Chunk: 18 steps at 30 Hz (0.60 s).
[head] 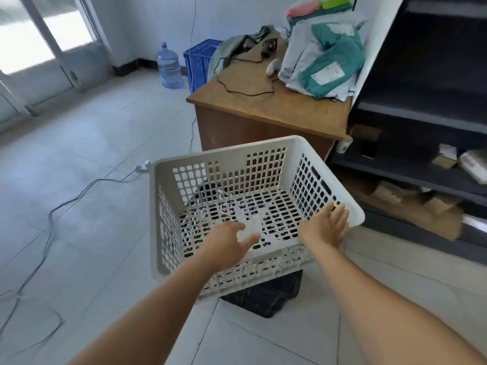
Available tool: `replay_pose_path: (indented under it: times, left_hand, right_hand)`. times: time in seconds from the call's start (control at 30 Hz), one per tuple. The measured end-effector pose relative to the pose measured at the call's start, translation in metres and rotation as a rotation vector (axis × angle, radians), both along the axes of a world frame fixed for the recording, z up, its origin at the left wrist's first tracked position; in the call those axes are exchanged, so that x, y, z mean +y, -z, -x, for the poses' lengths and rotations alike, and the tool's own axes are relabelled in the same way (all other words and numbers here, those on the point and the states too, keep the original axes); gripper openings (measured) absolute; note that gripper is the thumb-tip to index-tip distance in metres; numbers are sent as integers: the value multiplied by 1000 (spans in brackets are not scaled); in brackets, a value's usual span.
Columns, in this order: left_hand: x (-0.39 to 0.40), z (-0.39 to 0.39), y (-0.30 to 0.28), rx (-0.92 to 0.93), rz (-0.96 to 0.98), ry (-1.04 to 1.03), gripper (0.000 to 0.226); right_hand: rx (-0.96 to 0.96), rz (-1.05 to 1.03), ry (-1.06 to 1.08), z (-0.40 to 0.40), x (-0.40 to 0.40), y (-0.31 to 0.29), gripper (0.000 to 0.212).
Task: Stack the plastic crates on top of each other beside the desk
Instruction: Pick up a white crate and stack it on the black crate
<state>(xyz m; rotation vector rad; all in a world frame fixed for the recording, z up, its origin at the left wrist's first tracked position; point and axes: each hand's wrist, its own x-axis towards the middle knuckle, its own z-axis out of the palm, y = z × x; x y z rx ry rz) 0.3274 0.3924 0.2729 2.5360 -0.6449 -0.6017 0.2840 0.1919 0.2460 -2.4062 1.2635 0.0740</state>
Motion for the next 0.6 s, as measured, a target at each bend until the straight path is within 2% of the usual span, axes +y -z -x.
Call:
replay_pose_path:
  times: [0.07,0.13,0.2,0.3,0.4,0.5,0.6]
  left_hand:
    - [-11,24,4,39,-106,186,47]
    - [-14,29,13,-57,-243,222,23]
    - [-12,28,15,-114,-343,191,22]
    - [-8,26,15,-167,-410,171,21]
    - [-9,27,15,-200,-409,162,19]
    - [-7,25,17,-238,-416,158,20]
    - [0,17,13,-281,-428,195,20]
  right_hand:
    - [-2,-17,-62,9,3,-2,85]
    - [43,22,-334,17,5,-1,75]
    - [86,-39,-608,26,4,-10,64]
    - [218,-89,-819,27,-7,-20,45]
    - [335,119,-887,18,-17,-11,13]
    - [279,323,-899,16,-13,0,17]
    - [206,410,-914,20,-7,-1,17]
